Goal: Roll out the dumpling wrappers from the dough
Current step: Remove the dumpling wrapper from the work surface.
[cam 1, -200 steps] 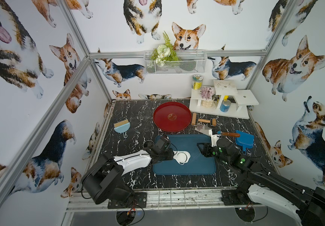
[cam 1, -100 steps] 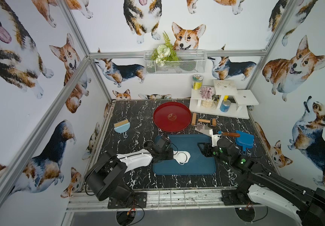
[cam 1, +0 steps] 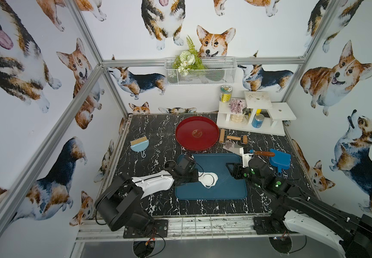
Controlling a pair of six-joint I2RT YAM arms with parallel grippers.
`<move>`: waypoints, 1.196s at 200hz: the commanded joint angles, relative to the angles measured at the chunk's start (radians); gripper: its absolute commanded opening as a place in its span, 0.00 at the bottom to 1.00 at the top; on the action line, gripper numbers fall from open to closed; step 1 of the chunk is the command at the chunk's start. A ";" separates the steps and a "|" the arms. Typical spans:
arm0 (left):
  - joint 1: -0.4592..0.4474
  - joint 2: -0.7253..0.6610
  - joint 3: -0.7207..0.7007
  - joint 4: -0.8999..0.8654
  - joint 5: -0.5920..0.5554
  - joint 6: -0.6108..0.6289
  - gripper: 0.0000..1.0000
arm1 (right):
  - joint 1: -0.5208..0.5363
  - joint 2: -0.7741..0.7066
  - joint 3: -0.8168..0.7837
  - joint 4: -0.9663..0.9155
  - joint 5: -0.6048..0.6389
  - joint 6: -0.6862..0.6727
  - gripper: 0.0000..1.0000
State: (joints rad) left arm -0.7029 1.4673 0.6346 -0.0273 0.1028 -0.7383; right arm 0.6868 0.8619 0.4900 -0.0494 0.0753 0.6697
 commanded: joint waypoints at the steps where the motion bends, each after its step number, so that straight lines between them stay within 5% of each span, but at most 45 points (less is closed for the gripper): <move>1: 0.000 -0.013 0.008 -0.004 0.009 0.008 0.15 | 0.000 0.000 -0.002 0.020 0.008 -0.002 0.52; 239: -0.087 -0.131 0.080 -0.098 -0.019 0.008 0.12 | 0.000 0.015 0.000 0.034 0.004 -0.002 0.52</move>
State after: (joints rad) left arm -0.7853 1.3403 0.7021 -0.1177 0.0868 -0.7353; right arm 0.6868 0.8803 0.4896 -0.0486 0.0746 0.6697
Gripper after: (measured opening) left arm 0.123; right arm 0.517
